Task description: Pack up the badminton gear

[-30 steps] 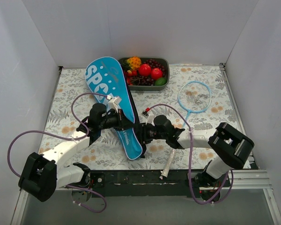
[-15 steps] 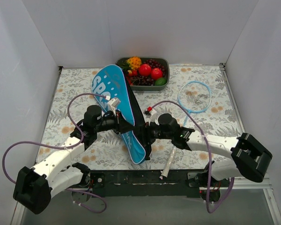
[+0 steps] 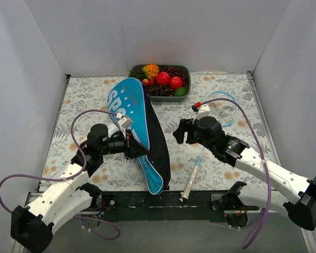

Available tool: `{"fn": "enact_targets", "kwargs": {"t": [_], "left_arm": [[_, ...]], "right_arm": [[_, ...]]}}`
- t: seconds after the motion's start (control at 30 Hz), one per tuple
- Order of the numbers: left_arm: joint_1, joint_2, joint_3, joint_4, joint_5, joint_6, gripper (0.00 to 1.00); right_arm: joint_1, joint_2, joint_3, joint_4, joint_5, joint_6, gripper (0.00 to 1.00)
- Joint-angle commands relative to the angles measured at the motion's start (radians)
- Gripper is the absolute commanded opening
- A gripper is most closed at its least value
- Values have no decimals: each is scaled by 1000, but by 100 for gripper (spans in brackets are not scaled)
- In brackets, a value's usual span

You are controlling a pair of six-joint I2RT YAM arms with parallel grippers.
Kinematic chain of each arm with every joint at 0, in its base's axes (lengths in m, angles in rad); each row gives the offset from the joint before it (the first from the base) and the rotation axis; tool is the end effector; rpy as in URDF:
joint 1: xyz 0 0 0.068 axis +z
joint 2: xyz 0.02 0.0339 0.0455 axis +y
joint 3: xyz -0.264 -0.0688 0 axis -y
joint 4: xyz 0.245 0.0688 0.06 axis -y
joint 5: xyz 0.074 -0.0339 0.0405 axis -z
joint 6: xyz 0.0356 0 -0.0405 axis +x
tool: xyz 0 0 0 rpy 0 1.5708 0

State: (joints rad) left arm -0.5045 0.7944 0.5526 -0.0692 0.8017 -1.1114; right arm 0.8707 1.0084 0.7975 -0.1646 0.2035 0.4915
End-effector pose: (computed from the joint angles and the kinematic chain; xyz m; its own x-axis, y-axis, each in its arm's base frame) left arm 0.1463 -0.1100 0.2712 -0.9569 -0.1837 -0.2251 0.1745 0.2559 -0.9508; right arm 0.1554 0.1733 0.3043 -0.5046 0.1184 -0.8552 -0.4420 0.8154 0.3737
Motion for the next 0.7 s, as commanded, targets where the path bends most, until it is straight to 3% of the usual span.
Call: {"fn": "enact_targets", "kwargs": {"t": [0.0,0.23,0.57,0.67], "left_arm": [[-11,-40,1,22,87,9,0],[-12,-54,-14,19,105,4,0],[-16,-96,-49,17,136,2,0],[-17,-96,-54,16,136,2,0]], "right_arm": [[-96,16,22,-286,261,25,79],[-177,143,-99,-310,366,130,79],[-262,343,-136,-182,315,156,79],[-272,395,-136,-145,294,151,72]]}}
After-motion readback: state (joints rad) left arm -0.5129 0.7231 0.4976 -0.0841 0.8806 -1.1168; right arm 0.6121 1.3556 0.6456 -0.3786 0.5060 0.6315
